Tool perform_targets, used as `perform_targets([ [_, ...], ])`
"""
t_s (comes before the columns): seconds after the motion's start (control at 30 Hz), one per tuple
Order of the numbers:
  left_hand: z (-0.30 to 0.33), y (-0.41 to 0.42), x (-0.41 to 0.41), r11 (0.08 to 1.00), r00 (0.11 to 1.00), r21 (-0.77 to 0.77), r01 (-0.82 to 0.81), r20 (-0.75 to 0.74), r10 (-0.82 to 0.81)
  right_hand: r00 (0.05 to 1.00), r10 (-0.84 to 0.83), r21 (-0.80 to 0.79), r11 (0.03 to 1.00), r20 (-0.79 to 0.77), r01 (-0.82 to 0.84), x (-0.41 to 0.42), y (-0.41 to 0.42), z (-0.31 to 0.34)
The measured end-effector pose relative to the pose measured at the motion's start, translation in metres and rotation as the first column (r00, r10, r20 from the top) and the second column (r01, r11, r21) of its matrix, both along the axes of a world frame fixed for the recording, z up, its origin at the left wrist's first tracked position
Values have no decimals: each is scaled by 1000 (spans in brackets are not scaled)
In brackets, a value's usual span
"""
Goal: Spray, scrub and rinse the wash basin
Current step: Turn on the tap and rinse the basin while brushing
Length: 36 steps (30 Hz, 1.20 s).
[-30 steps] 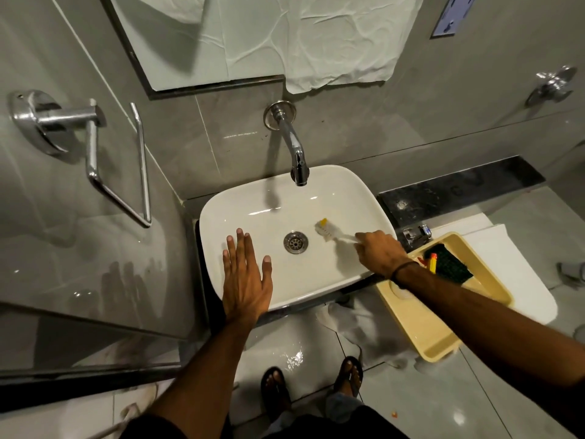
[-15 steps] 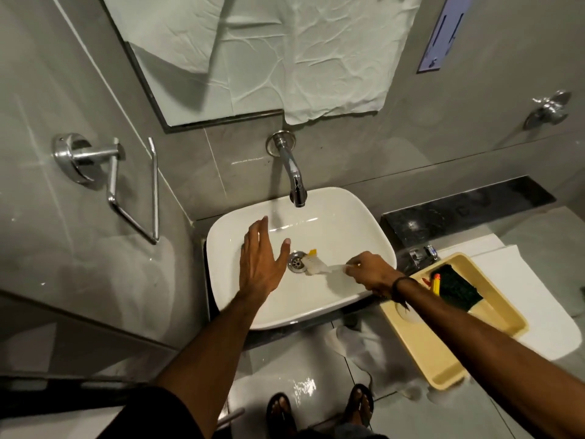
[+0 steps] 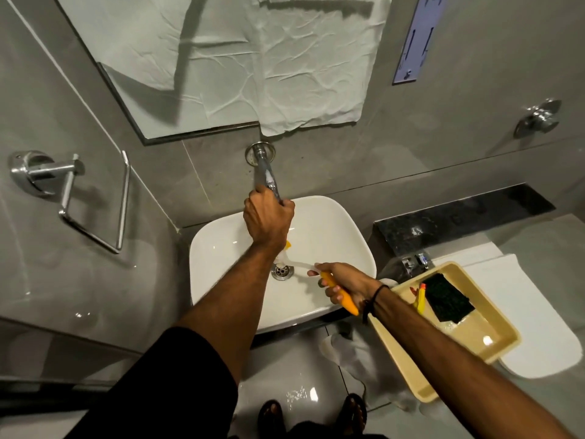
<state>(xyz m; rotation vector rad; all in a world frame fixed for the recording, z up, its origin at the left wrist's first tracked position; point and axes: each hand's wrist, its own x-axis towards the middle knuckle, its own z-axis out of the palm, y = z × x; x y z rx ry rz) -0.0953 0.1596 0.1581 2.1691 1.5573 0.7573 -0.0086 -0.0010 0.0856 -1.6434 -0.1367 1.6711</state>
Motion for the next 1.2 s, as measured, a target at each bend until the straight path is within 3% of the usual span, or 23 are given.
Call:
perform_targets([
  [0.2, -6, -10, -16, 1000, 1000, -16, -7, -5, 7, 997, 45, -16, 999, -62, -46, 1, -6, -9],
  [0.4, 1, 17, -38, 972, 978, -118, 203, 82, -194, 997, -30, 22, 999, -67, 31, -12, -7, -2],
  [0.87, 0, 22, -34, 959, 957, -125, 254, 174, -231, 996, -85, -18, 996, -22, 85, -6, -17, -8],
  [1.2, -1, 29, -40, 912, 922, -251, 325, 299, -246, 995, -100, -8, 995, -22, 100, -13, -24, -1],
])
